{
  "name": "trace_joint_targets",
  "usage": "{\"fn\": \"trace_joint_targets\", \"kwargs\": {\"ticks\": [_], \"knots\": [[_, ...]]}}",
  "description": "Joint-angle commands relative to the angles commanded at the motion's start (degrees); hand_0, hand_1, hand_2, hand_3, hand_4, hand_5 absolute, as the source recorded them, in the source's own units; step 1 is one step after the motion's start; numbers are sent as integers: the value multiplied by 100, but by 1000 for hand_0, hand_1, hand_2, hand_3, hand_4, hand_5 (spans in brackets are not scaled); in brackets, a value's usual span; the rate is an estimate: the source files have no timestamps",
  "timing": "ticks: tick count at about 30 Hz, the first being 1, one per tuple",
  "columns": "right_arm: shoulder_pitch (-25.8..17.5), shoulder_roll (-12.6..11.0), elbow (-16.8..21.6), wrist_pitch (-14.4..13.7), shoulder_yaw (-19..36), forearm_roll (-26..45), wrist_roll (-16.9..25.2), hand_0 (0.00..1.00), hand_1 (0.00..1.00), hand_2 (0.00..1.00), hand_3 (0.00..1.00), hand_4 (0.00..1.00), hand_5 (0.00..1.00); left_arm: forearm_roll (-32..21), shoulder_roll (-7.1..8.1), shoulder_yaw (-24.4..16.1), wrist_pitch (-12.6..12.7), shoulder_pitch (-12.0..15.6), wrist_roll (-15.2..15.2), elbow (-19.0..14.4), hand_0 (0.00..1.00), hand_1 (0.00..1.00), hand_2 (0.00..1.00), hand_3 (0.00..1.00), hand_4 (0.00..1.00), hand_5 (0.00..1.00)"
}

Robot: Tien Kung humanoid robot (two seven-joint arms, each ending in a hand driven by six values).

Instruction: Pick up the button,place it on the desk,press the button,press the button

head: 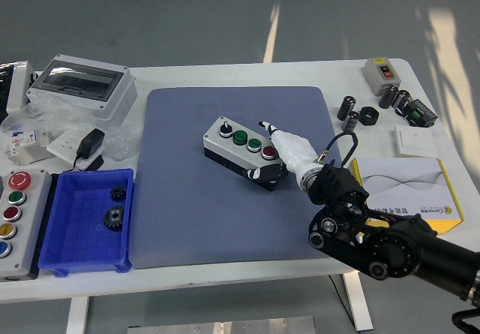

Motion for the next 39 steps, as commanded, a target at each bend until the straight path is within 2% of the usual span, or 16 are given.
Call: {"fn": "trace_joint_targets", "kwargs": {"ticks": [5,6,11,12,17,18,21,23,24,28,32,35,39], "knots": [[-34,-10,-13,-30,-17,-65,9,267,498,540,773,764,155,-20,-1,21,-7,7,-25,0,625,581,557,617,639,205],[-39,-14,-10,-32,-14,-66,19,207,407,441,601,458,141,-22,-2,23,-8,8,-28,0,625,581,557,617,639,205],[-73,-73,67,-114,75,-59,161,207,407,441,601,458,141,-35,-2,26,-7,19,-33,0,625,581,557,617,639,205],[-79,-93,93,-140,99,-54,197,165,350,387,446,150,2,-40,-1,27,-7,23,-33,0,625,581,558,617,639,205],[-108,-209,214,-307,188,35,436,165,350,387,446,150,2,-52,1,28,-5,33,-34,0,625,581,558,617,639,205],[-122,-250,259,-324,206,86,525,148,310,332,331,26,2,-54,0,29,-6,33,-35,0,625,581,557,616,638,207],[-157,-408,437,-259,262,292,811,148,310,332,331,26,2,-63,-4,30,-6,33,-41,0,625,581,557,616,638,207],[-180,-617,661,-51,305,510,1095,148,310,332,331,26,2,-67,-5,30,-6,36,-41,0,625,581,557,616,638,207],[-188,-750,804,90,335,638,1266,150,313,314,278,2,2,-69,-5,29,-5,39,-41,0,625,581,558,616,638,207],[-143,-1247,1354,618,366,1066,1858,150,313,314,278,2,2,-74,1,26,-3,47,-36,0,625,581,558,616,638,207],[-43,-1793,1901,1083,76,1113,2391,147,306,304,266,6,2,-53,14,12,-5,26,-32,0,625,581,557,616,638,207],[-37,-2080,2090,1101,-160,980,2611,147,306,304,266,6,2,-41,19,10,-7,6,-33,0,625,581,557,616,638,207],[-71,-2180,1920,714,-530,487,2568,166,308,306,261,9,2,-10,25,4,-10,1,-20,0,625,581,557,616,638,207]]}}
